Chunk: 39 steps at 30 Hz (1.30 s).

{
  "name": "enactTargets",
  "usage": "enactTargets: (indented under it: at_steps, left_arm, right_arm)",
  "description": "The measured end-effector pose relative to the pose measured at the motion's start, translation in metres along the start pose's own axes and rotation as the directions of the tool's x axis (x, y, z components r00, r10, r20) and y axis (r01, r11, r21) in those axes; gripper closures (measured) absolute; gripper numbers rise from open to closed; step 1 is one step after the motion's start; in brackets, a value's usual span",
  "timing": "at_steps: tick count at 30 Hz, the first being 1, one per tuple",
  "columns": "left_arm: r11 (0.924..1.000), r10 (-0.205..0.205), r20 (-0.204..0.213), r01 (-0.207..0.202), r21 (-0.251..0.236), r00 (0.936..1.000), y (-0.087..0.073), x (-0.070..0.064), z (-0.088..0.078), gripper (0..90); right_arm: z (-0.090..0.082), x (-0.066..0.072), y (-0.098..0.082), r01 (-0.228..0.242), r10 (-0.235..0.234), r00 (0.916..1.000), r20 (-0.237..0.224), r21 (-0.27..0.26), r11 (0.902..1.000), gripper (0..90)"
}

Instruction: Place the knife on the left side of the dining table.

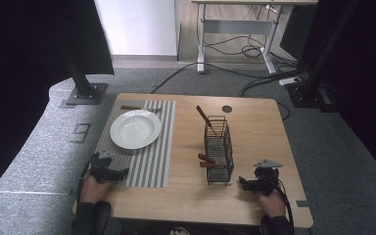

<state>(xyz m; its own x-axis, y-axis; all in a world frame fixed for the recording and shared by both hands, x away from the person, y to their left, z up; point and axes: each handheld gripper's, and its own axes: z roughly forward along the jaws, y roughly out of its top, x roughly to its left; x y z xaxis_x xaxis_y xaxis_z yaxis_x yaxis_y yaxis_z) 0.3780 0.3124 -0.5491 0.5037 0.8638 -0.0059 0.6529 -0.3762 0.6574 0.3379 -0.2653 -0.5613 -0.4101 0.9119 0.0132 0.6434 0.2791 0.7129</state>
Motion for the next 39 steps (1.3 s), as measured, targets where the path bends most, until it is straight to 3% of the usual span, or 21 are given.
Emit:
enactTargets:
  at_steps: [24,31,39]
  left_arm:
    - [0.9999,-0.013,0.004,0.013,0.007,0.9999,0.003,0.0,-0.002,0.0]
    - [1.0,-0.005,0.015,0.005,-0.003,0.9999,0.015,-0.002,-0.01,0.0]
    - [0.9988,0.014,0.029,-0.013,-0.047,0.9995,0.046,-0.009,-0.024,0.0]
  right_arm:
    - [0.0,0.0,0.0,0.001,-0.001,1.0,-0.001,0.0,1.0,0.0]
    - [0.0,0.001,0.0,-0.001,0.001,1.0,0.002,0.0,1.0,0.0]
    - [0.0,0.001,0.0,-0.001,0.001,1.0,0.002,0.0,1.0,0.0]
